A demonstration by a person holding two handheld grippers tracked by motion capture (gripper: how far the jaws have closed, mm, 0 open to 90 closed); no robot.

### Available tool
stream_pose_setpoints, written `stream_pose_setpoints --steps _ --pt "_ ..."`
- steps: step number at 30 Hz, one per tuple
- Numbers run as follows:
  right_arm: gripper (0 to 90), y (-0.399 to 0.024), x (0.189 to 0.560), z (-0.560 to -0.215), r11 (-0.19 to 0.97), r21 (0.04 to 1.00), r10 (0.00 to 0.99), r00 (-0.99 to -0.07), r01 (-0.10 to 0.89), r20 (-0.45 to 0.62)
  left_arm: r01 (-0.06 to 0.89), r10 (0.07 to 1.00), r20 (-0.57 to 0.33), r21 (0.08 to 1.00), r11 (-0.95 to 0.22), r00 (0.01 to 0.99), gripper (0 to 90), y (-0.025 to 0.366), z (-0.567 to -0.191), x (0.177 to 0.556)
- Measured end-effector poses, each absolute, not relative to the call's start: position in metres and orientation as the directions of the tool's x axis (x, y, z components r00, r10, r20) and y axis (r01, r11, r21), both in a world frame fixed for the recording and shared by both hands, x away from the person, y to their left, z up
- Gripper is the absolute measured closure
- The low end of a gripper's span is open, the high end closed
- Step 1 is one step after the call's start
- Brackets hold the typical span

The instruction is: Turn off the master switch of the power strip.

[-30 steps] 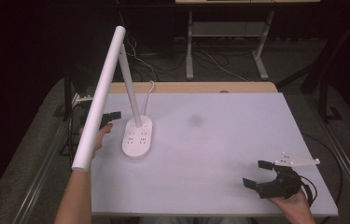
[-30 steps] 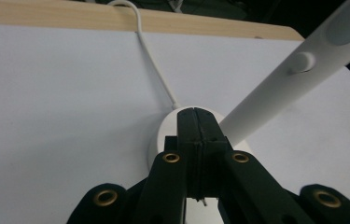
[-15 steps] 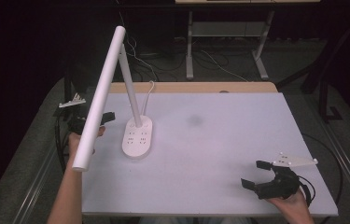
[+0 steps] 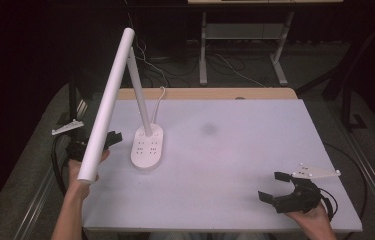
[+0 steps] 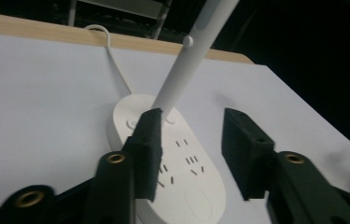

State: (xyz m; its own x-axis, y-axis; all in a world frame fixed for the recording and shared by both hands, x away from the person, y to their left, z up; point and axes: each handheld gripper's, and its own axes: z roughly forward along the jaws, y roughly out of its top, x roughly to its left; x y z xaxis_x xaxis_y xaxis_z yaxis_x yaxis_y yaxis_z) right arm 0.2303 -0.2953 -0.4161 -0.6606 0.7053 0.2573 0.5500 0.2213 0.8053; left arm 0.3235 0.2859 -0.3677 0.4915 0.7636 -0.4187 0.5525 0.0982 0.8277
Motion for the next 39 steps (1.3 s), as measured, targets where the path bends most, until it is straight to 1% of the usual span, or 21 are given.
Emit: stream_pose_setpoints --steps 8,9,12,16,19,23,32,39 --pt "0.7 -0.296 0.23 -0.416 0.221 0.805 0.706 -0.66 0.551 0.257 0.532 0.744 -0.394 0.845 0.061 0.54 22.8 0.276 -0.37 0.303" --pt "0.7 -0.296 0.23 -0.416 0.221 0.805 0.706 -0.66 0.55 0.257 0.528 0.738 -0.392 0.847 0.056 0.55 14.7 0.274 -0.372 0.301" --pt "0.7 -0.296 0.23 -0.416 0.221 0.806 0.706 -0.66 0.549 0.256 0.523 0.731 -0.382 0.851 0.04 0.565 12.4 0.267 -0.374 0.294" --pt "0.7 -0.296 0.23 -0.416 0.219 0.806 0.707 -0.659 0.549 0.257 0.522 0.716 -0.373 0.853 0.014 0.59 2.4 0.26 -0.378 0.287" --pt "0.7 -0.296 0.23 -0.416 0.219 0.806 0.707 -0.659 0.549 0.257 0.528 0.706 -0.371 0.849 -0.005 0.603 0.0 0.253 -0.382 0.283" --pt "0.7 -0.296 0.23 -0.415 0.221 0.806 0.706 -0.66 0.549 0.256 0.524 0.696 -0.36 0.851 -0.027 0.621 0.0 0.243 -0.391 0.276" --pt "0.7 -0.296 0.229 -0.416 0.221 0.804 0.706 -0.659 0.551 0.258 0.518 0.659 -0.308 0.843 -0.146 0.686 0.0 0.215 -0.407 0.266" --pt "0.7 -0.296 0.229 -0.416 0.224 0.807 0.705 -0.663 0.546 0.254 0.508 0.636 -0.286 0.839 -0.194 0.717 0.0 0.199 -0.416 0.261"
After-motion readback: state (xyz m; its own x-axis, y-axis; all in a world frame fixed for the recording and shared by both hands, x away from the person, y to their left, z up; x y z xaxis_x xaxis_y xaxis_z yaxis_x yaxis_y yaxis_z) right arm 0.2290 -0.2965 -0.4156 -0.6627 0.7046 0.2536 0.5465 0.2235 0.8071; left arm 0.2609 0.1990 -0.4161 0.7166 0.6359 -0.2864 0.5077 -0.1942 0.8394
